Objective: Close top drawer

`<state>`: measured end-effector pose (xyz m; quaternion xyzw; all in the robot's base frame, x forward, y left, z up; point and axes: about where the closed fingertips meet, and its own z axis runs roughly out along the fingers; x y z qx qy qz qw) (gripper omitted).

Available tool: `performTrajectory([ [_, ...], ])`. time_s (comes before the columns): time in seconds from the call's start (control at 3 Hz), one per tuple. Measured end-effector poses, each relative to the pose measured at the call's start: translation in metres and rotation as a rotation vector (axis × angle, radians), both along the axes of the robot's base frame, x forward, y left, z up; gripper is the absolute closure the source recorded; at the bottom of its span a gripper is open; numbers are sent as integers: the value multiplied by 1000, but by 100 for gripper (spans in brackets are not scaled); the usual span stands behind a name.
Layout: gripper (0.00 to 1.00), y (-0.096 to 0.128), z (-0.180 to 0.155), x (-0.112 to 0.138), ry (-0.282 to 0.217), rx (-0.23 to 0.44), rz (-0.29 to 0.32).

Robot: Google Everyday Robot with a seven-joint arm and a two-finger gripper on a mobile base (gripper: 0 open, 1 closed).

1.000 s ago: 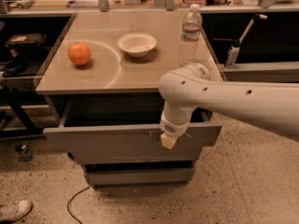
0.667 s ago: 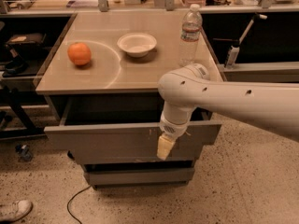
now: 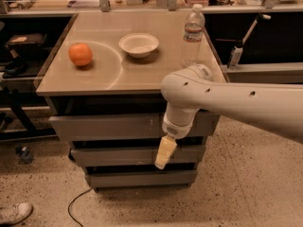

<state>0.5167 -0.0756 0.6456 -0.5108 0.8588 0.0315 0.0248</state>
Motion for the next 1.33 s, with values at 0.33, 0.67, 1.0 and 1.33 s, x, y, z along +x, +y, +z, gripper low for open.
performTrajectory([
  [0.33, 19, 0, 0, 0, 0, 0, 0],
  [0.67, 42, 0, 0, 0, 0, 0, 0],
  [1.0, 66, 0, 0, 0, 0, 0, 0],
  [1.33, 89, 0, 0, 0, 0, 0, 0],
])
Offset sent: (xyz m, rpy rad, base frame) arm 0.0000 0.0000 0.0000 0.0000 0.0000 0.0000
